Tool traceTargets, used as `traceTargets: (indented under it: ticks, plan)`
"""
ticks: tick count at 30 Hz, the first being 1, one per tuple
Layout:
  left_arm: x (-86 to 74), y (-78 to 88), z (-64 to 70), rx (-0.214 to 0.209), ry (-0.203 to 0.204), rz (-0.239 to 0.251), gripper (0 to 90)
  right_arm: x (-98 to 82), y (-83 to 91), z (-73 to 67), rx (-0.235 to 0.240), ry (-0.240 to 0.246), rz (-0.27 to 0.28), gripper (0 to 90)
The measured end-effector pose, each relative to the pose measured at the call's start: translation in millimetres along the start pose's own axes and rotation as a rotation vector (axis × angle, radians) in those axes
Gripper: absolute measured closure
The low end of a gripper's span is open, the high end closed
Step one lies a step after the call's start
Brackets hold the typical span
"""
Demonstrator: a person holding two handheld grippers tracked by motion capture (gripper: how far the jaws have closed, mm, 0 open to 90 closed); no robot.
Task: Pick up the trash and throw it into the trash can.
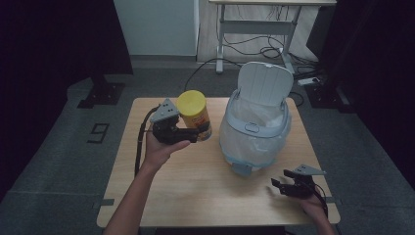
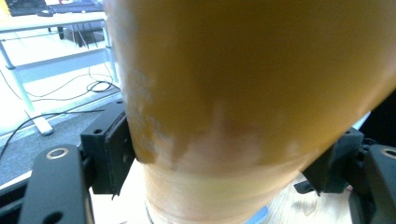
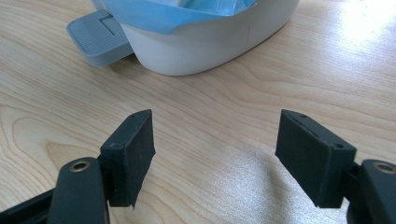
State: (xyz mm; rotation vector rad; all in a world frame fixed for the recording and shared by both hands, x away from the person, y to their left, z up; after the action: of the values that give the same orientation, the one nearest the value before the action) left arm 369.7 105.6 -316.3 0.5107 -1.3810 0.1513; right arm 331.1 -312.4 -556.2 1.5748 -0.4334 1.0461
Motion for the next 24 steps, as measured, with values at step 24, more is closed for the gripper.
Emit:
traceTargets:
  ticks: [24]
  plan:
    - [22.8, -14.7, 2.0, -0.021, -0.013, 0.003, 22.4, -0.9, -0.9, 0.5, 0.000, 0.004, -0.004, 27.2]
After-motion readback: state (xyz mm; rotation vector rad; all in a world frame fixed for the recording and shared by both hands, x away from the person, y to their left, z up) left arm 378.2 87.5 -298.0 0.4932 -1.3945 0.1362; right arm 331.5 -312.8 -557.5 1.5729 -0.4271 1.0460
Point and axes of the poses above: each handheld gripper's, and its own axes: y roughly backward along the jaws, x roughly out of its top, z roughly to its right, the point moved 2 cm from there along -y, roughly forward along the jaws, and after that the axes turned 13 degrees about -x, right-handed, at the moved point
